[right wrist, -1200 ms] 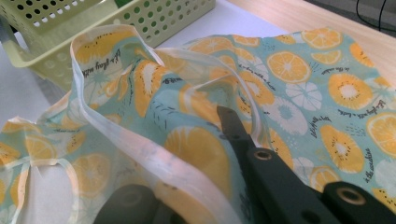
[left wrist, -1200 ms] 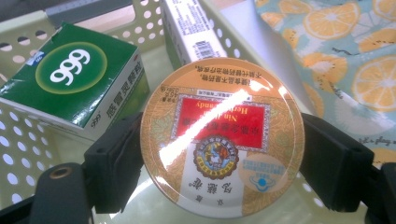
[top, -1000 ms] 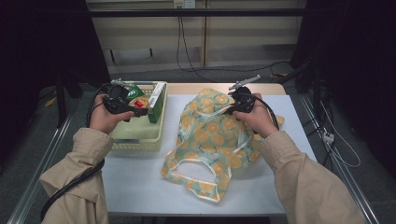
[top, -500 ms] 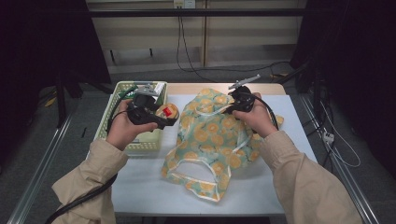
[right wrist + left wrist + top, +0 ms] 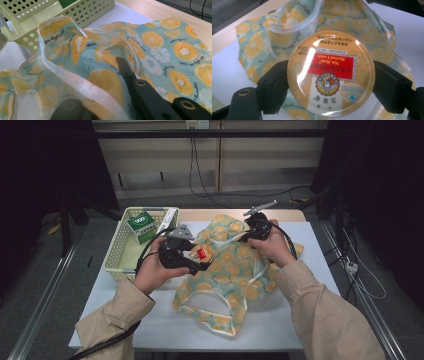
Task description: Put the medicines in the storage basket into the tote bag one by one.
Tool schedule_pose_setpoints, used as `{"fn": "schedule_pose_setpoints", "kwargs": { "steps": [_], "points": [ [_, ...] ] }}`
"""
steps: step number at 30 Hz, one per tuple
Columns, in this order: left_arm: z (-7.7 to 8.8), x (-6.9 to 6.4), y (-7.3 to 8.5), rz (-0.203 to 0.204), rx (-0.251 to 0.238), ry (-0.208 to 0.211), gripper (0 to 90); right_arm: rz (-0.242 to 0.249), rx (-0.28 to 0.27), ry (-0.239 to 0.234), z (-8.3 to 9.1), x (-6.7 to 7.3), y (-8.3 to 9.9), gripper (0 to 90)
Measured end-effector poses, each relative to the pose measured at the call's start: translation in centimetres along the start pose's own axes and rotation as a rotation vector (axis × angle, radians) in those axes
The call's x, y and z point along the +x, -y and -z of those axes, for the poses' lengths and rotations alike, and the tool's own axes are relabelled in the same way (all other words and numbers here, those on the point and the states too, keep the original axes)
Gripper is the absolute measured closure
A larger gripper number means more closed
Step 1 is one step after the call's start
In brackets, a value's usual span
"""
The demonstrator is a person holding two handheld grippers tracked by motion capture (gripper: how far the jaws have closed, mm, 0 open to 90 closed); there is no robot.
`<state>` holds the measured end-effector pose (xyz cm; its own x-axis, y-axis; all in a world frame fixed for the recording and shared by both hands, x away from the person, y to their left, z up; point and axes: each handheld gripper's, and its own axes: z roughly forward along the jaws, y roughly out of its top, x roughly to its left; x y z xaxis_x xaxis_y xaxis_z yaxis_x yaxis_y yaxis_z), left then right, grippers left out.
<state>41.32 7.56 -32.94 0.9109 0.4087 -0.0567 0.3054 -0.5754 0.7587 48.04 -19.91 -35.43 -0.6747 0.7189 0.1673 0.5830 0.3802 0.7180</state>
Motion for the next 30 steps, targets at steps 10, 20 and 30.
{"fn": "schedule_pose_setpoints", "kwargs": {
  "steps": [10,20,30],
  "points": [
    [-2.9,-1.4,0.4,0.0,-0.005,0.042,20.5,-0.003,-0.003,-0.008,-0.3,0.3,-0.2,90.0],
    [-5.9,-1.7,0.8,-0.014,0.01,0.046,20.5,-0.003,-0.007,-0.013,-0.2,0.2,-0.1,90.0],
    [-8.4,-1.7,1.1,-0.001,0.024,0.021,20.5,-0.001,-0.01,-0.017,-0.1,0.2,0.1,90.0]
  ]
}}
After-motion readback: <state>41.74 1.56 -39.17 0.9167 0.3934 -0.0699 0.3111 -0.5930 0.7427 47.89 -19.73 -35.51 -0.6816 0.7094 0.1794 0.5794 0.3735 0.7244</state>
